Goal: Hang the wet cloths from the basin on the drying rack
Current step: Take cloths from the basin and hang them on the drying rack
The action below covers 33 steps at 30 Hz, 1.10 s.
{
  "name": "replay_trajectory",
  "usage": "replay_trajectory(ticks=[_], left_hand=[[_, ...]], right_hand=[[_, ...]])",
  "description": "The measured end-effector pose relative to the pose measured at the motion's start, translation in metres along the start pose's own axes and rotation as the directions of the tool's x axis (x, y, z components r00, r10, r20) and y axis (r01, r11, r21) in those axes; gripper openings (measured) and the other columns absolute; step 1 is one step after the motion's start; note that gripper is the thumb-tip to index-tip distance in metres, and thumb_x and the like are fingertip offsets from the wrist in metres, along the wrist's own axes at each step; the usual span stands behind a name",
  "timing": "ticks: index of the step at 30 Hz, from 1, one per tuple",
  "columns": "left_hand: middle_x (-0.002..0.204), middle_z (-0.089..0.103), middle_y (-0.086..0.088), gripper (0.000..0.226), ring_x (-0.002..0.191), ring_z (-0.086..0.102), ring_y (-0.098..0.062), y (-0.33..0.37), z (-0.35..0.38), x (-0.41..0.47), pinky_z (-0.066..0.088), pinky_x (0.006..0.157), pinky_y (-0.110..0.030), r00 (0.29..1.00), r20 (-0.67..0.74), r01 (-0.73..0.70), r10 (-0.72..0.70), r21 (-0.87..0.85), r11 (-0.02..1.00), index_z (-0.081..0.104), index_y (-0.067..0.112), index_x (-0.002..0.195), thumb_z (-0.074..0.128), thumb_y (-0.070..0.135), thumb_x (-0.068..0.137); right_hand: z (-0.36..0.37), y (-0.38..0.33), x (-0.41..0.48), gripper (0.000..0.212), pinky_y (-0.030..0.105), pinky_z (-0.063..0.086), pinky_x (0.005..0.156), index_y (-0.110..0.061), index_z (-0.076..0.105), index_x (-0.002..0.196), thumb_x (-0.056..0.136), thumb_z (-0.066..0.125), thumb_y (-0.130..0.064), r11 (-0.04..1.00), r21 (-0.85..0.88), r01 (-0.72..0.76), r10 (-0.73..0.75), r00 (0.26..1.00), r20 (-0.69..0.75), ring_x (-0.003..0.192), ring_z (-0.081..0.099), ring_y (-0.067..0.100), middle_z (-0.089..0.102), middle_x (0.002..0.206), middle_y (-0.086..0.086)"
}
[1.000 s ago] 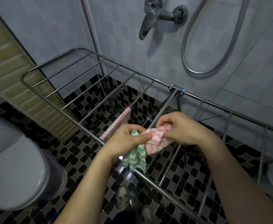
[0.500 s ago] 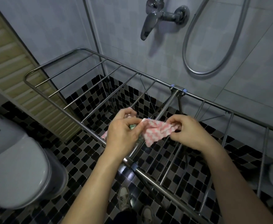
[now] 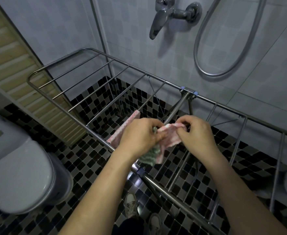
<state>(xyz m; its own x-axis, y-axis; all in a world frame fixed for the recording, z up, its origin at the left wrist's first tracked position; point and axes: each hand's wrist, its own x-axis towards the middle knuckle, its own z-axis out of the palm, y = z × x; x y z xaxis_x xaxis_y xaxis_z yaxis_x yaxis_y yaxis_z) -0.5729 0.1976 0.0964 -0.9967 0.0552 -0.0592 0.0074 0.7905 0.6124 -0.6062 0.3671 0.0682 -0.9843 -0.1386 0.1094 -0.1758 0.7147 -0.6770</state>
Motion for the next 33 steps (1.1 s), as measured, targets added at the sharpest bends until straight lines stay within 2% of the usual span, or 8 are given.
replay_trajectory(ticks=[5,10,15,18,21,24,30,33], left_hand=[[0.068,0.058,0.013,0.014,0.068,0.059,-0.004,-0.016,0.003,-0.005,0.049,0.064,-0.023,0.976,0.2,0.036,-0.081,0.222,0.974,0.064,0.023,0.081,0.065,0.035,0.088],[0.063,0.066,0.007,0.013,0.051,0.061,0.002,-0.025,0.002,-0.021,0.046,0.049,-0.015,0.936,0.345,0.183,-0.069,-0.31,0.933,0.065,0.021,0.076,0.067,0.026,0.088],[0.084,0.074,-0.006,0.014,0.071,0.071,-0.022,-0.054,-0.001,-0.026,0.059,0.071,-0.034,0.922,0.317,0.369,-0.224,-0.539,0.757,0.069,0.012,0.084,0.07,0.026,0.085],[0.094,0.072,-0.009,0.03,0.072,0.07,-0.024,-0.08,0.015,-0.022,0.057,0.068,-0.035,0.876,0.171,0.479,-0.451,-0.415,0.774,0.069,0.01,0.1,0.07,0.035,0.084],[0.082,0.07,0.001,0.025,0.069,0.065,-0.014,-0.092,0.026,-0.02,0.055,0.07,-0.032,0.876,-0.035,0.474,-0.482,-0.13,0.871,0.069,0.018,0.094,0.064,0.042,0.088],[0.079,0.068,0.01,0.027,0.065,0.058,-0.008,-0.096,0.027,-0.017,0.045,0.058,-0.024,0.89,-0.143,0.443,-0.432,0.048,0.895,0.07,0.024,0.103,0.057,0.045,0.093],[0.098,0.073,0.006,0.037,0.085,0.069,-0.017,-0.095,0.024,-0.018,0.055,0.072,-0.033,0.901,-0.28,0.405,-0.332,0.268,0.874,0.057,0.036,0.128,0.062,0.037,0.091],[0.093,0.074,0.01,0.022,0.08,0.068,-0.008,-0.093,0.028,-0.018,0.057,0.08,-0.034,0.948,-0.169,0.308,-0.272,0.257,0.916,0.068,0.033,0.111,0.064,0.036,0.09]], right_hand=[[-0.011,0.011,0.02,0.017,0.024,0.053,0.059,-0.021,0.069,0.085,0.084,0.058,-0.008,0.963,0.209,-0.169,0.167,0.986,0.029,0.074,0.067,0.015,0.069,0.088,-0.001],[-0.028,0.028,0.033,0.013,0.021,0.05,0.055,-0.02,0.068,0.085,0.079,0.063,-0.01,0.948,0.245,-0.204,0.207,0.978,0.016,0.064,0.064,0.01,0.069,0.079,-0.003],[-0.014,0.026,0.06,0.013,0.022,0.049,0.059,-0.02,0.066,0.085,0.079,0.071,-0.009,0.957,0.209,-0.201,0.175,0.975,0.137,0.064,0.066,0.012,0.065,0.081,-0.001],[0.034,0.015,0.075,0.024,0.022,0.042,0.075,-0.019,0.066,0.105,0.085,0.062,-0.008,0.993,-0.036,-0.112,0.117,0.98,0.16,0.094,0.062,0.02,0.064,0.099,0.002],[0.078,0.008,0.08,0.039,0.033,0.045,0.094,-0.016,0.06,0.124,0.09,0.054,0.003,0.993,-0.072,-0.098,0.111,0.969,0.22,0.112,0.058,0.026,0.062,0.124,0.007],[0.097,0.01,0.084,0.042,0.031,0.045,0.094,-0.012,0.057,0.13,0.091,0.054,0.002,0.997,-0.047,-0.065,0.073,0.981,0.182,0.112,0.058,0.026,0.062,0.126,0.01],[0.098,0.031,0.084,0.044,0.038,0.045,0.096,-0.018,0.053,0.135,0.092,0.061,-0.018,0.988,-0.147,-0.036,0.054,0.991,0.12,0.118,0.051,0.026,0.06,0.125,0.007],[0.089,0.044,0.083,0.029,0.033,0.046,0.082,-0.018,0.064,0.121,0.092,0.062,-0.024,0.97,-0.235,-0.058,0.087,0.99,0.113,0.107,0.054,0.026,0.06,0.115,0.007]])
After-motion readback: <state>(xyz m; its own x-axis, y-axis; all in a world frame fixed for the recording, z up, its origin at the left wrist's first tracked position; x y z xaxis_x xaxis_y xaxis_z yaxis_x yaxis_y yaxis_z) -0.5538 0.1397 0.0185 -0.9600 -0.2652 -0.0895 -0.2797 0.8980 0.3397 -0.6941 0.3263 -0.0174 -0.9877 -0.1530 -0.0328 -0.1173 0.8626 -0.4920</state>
